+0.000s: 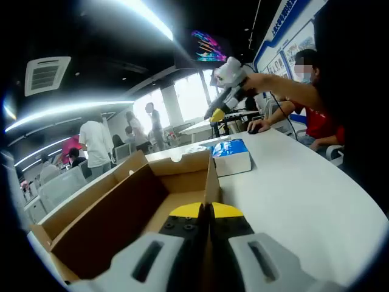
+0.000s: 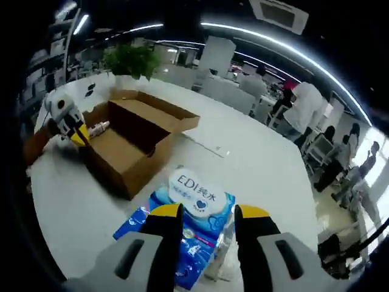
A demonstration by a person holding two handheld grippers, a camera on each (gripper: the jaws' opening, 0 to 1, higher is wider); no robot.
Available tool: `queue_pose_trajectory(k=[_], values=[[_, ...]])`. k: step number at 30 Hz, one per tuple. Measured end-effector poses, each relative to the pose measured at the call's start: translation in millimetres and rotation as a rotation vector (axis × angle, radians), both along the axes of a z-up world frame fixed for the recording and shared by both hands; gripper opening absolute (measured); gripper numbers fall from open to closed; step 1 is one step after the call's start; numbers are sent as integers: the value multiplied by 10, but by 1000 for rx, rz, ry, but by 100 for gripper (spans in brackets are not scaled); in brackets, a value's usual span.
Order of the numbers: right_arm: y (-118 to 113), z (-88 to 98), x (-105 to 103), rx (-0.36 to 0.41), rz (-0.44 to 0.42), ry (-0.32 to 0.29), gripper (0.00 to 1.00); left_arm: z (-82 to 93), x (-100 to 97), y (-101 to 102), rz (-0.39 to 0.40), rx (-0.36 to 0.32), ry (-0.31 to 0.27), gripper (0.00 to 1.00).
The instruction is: Operate the shoe box by opening the lid, removing the specified soft item, and placing it in the target area until the item is outside and the box remains undamaged.
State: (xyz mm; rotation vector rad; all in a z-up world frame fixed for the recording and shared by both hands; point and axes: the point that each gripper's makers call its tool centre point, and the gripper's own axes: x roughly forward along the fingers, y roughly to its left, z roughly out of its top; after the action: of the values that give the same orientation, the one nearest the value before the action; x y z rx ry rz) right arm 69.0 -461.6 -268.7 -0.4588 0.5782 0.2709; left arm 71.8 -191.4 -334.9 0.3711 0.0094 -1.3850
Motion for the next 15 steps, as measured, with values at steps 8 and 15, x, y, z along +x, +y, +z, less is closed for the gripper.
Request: queue_pose_trajectory(k=[8, 15], values=[[1384, 403, 361, -149, 474, -86, 37, -18, -9, 7, -1, 0, -1, 4], [2412, 158, 495, -353, 903, -62, 37, -47, -13, 17, 0, 0, -3, 4]])
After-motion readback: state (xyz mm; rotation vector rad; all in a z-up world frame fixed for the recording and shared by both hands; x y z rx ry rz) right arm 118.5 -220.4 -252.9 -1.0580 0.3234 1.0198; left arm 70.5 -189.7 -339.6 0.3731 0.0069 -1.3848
